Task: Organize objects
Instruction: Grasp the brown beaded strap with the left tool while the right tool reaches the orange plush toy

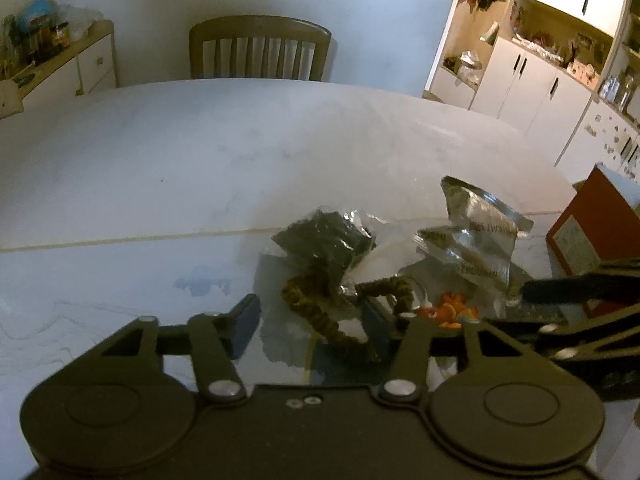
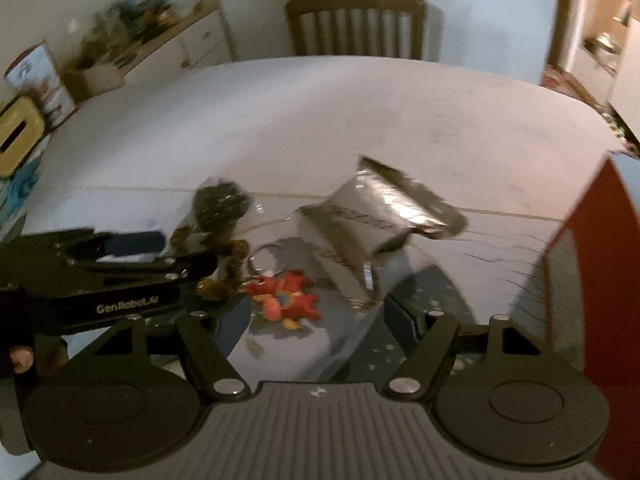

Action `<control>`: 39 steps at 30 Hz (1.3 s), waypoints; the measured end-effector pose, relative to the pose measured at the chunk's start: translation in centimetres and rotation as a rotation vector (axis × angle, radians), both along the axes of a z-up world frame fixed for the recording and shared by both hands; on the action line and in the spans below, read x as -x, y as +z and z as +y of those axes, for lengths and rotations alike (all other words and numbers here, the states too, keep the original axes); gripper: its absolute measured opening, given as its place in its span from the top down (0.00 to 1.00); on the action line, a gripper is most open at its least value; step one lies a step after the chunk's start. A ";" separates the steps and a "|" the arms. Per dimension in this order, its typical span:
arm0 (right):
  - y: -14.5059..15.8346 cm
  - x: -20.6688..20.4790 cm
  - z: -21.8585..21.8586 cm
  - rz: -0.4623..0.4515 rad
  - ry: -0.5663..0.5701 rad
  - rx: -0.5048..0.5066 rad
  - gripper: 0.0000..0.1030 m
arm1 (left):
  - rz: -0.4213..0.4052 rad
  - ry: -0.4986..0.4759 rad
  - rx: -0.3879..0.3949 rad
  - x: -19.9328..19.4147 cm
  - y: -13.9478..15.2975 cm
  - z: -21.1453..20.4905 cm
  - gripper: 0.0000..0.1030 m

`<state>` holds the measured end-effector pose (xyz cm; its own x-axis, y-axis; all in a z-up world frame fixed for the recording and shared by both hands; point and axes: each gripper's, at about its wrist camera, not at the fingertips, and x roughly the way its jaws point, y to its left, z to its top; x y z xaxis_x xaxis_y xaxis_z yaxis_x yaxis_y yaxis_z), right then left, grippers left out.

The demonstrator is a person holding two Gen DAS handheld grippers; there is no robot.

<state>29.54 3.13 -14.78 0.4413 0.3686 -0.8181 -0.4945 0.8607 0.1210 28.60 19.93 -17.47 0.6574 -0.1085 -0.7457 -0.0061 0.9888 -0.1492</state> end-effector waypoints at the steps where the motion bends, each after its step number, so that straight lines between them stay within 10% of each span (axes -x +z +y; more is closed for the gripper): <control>1: -0.3 -0.2 0.4 0.004 0.021 0.008 0.41 | 0.000 0.002 0.006 0.0 0.0 0.2 0.56; 10: -1.7 0.0 2.7 -0.009 0.102 0.054 0.42 | -0.003 0.000 0.002 -0.2 -0.1 0.3 0.87; 20: -2.1 0.0 3.5 -0.035 0.113 0.102 0.62 | 0.007 0.018 0.048 0.7 0.0 1.1 0.92; 39: 0.6 5.1 -0.3 0.002 0.076 0.034 0.63 | 0.015 0.024 0.160 6.7 1.7 0.9 0.94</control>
<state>24.41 2.85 -14.17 0.4114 0.3728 -0.8317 -0.5588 0.8241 0.0930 21.86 20.86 -15.74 0.6504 -0.2109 -0.7297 -0.0325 0.9521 -0.3042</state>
